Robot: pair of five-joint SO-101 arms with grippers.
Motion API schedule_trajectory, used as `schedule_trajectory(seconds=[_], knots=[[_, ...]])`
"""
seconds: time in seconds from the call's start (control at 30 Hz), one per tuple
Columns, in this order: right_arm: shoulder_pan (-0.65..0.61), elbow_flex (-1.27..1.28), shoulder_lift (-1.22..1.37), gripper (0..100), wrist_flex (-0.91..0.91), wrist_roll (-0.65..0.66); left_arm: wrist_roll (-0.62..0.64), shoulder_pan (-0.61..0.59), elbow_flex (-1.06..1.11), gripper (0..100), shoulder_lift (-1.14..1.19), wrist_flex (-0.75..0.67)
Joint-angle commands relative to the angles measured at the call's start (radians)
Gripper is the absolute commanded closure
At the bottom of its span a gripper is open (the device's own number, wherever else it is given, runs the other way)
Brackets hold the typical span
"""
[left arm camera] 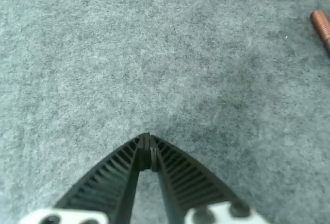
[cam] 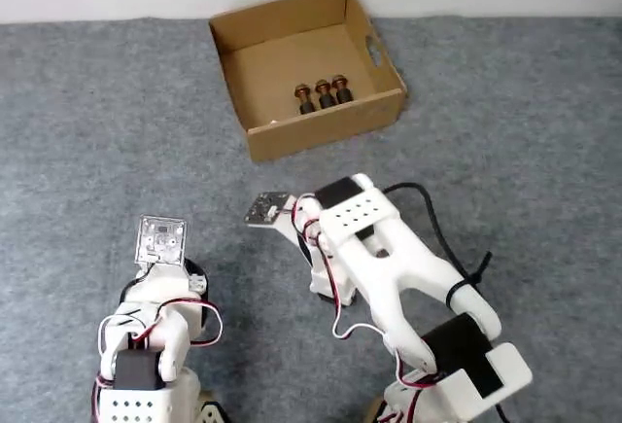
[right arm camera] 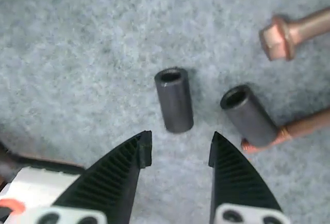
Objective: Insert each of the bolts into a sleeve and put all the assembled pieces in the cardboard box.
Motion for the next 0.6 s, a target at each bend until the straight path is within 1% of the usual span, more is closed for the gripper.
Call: schedule_trajectory(seconds=[0.0,0.23,0.37,0.4,0.53,0.57], knots=[[-0.004,0.028,-0.013,82.2,-0.074,0.011,-0.008,-0.008,-0.002,100,-0.005,-0.020],[-0.005,0.005,0.160,82.3,-0.174,0.011,-0.008,-0.008,-0.002,100,-0.005,-0.020],[-0.002,-0.054,0.248,83.0,-0.168,0.008,-0.008,-0.008,-0.002,100,-0.005,-0.020],[-0.002,-0.071,0.265,85.0,-0.157,0.008,-0.008,-0.008,-0.002,100,-0.005,-0.020],[-0.005,-0.124,0.317,99.3,-0.119,0.011,-0.008,-0.008,-0.002,100,-0.005,-0.020],[-0.005,-0.130,0.321,99.0,-0.111,0.011,-0.008,-0.008,-0.002,100,-0.005,-0.020]])
